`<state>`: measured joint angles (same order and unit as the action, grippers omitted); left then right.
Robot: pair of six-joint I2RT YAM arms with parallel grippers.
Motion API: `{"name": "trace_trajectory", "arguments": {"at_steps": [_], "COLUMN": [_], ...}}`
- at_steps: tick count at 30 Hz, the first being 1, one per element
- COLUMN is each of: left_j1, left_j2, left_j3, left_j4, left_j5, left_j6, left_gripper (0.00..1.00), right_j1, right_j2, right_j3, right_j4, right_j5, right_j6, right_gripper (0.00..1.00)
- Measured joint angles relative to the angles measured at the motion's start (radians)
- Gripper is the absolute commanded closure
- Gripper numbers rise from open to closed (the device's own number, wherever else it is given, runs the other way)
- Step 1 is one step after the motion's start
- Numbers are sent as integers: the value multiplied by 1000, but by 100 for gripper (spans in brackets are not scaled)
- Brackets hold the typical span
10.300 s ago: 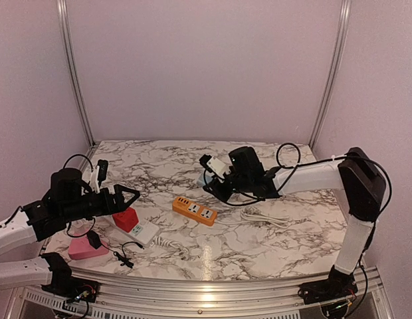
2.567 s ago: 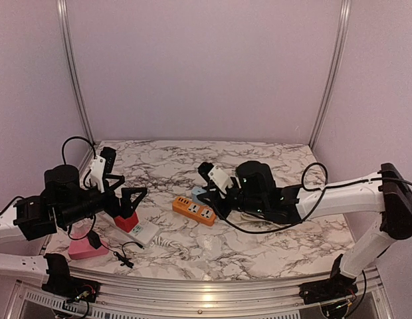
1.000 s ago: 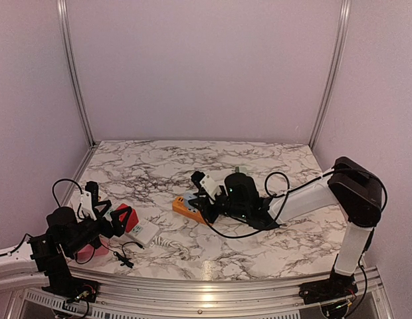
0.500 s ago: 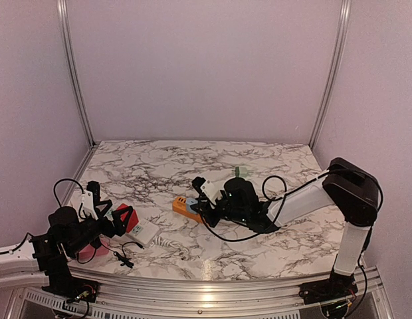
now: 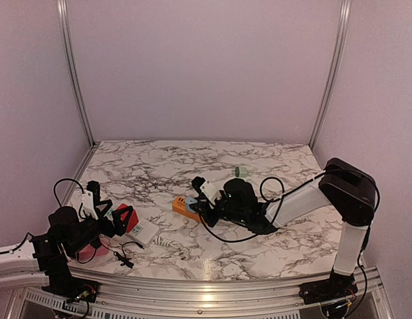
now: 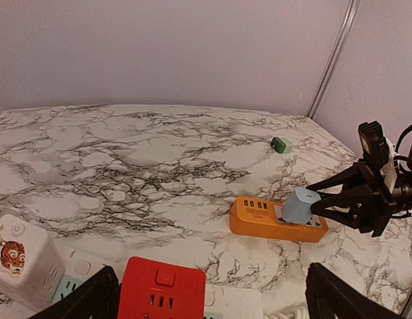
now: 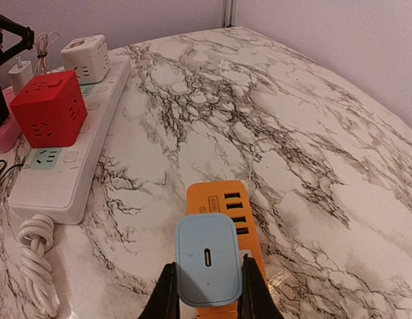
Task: Insert the plug
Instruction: Insert the plug into the socket slot.
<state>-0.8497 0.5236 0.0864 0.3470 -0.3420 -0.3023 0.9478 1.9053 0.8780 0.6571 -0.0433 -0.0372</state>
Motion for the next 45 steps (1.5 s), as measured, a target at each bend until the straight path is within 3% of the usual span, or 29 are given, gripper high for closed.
{"name": "trace_trajectory", "arguments": {"at_steps": [35, 45], "left_j1": [6, 6], "left_j2": [-2, -7], "left_j3": [-7, -8], "left_j4": [14, 15], "left_j5": [0, 0], "left_j6": [0, 0], "left_gripper": [1, 1], "right_j1": [0, -6], "right_j2": [-11, 26], "right_j3": [6, 20], "right_j4": [-38, -30], "right_j5": [26, -27], "right_j6": [-86, -105], "right_gripper": [100, 100]}}
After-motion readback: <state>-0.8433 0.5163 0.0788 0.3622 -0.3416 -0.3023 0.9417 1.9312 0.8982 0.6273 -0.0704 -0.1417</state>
